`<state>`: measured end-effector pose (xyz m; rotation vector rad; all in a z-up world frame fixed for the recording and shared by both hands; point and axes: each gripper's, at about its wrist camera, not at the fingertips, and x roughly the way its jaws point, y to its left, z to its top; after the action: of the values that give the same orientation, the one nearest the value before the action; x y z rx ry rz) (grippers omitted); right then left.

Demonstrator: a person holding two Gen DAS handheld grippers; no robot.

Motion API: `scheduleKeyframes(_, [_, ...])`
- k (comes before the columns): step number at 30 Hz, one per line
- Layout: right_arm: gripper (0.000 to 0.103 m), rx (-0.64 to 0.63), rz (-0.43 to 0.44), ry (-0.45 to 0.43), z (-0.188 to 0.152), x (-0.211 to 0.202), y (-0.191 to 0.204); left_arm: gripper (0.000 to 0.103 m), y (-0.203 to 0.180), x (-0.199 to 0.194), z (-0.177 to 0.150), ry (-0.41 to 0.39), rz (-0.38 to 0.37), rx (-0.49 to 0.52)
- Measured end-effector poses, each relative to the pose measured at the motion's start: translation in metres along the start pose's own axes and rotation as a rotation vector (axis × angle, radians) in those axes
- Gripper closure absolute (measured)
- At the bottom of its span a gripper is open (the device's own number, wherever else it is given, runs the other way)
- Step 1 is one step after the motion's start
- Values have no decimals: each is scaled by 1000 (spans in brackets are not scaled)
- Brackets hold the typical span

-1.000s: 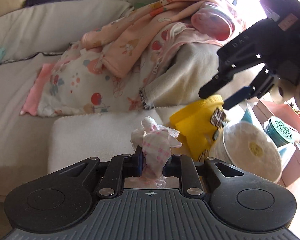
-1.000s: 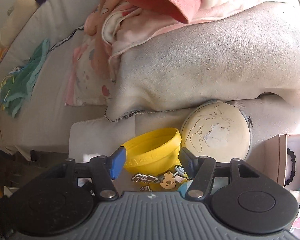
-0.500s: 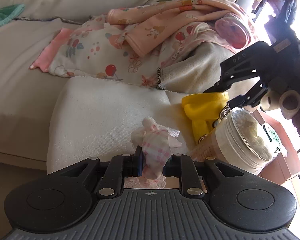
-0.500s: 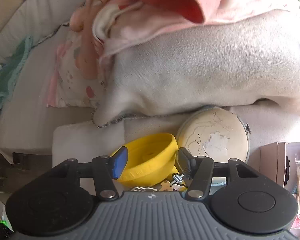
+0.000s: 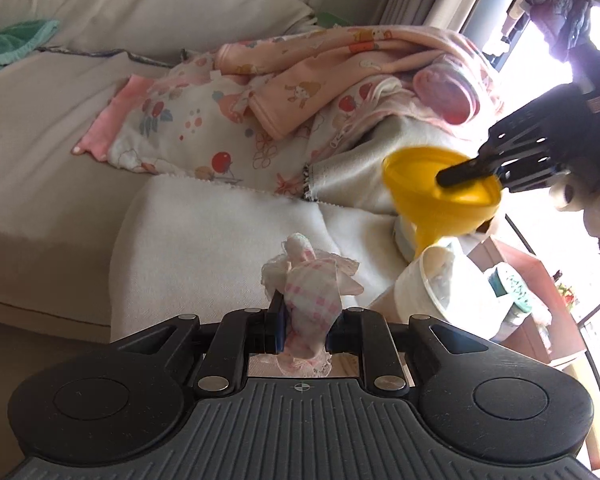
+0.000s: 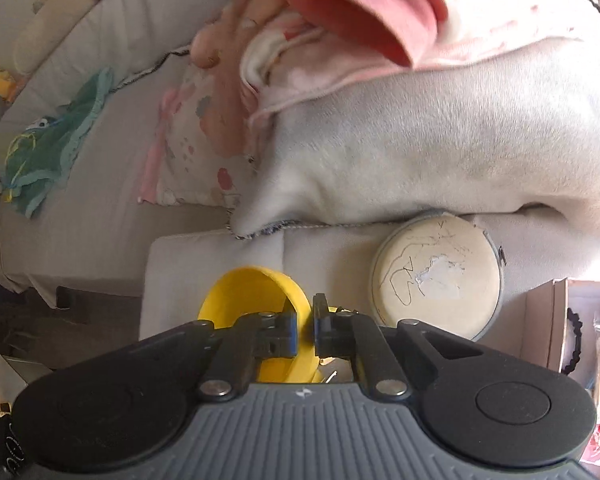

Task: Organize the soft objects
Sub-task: 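Grasp the yellow funnel rim with the right tool while the left tool lifts the tissue, then carry the tissue and yellow funnel over the pink box with both tools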

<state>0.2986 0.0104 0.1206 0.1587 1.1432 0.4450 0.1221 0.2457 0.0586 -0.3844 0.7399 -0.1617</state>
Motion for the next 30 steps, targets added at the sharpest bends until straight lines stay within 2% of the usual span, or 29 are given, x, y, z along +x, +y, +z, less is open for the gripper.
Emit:
scheduleKeyframes(7, [96, -136, 38, -177, -8, -91, 36, 83, -29, -41, 17, -62, 4, 42])
scheduleKeyframes(14, [96, -208, 48, -344, -37, -175, 36, 83, -81, -68, 28, -120, -42, 116])
scheduleKeyframes(18, [96, -222, 53, -406, -58, -211, 18, 83, -117, -67, 31, -119, -87, 154])
scheduleKeyframes(24, [96, -223, 33, -488, -90, -255, -27, 83, -179, -48, 30, -76, -152, 231])
scheduleKeyframes(30, [96, -166, 9, -507, -111, -273, -87, 83, -241, -11, 15, 7, -234, 300])
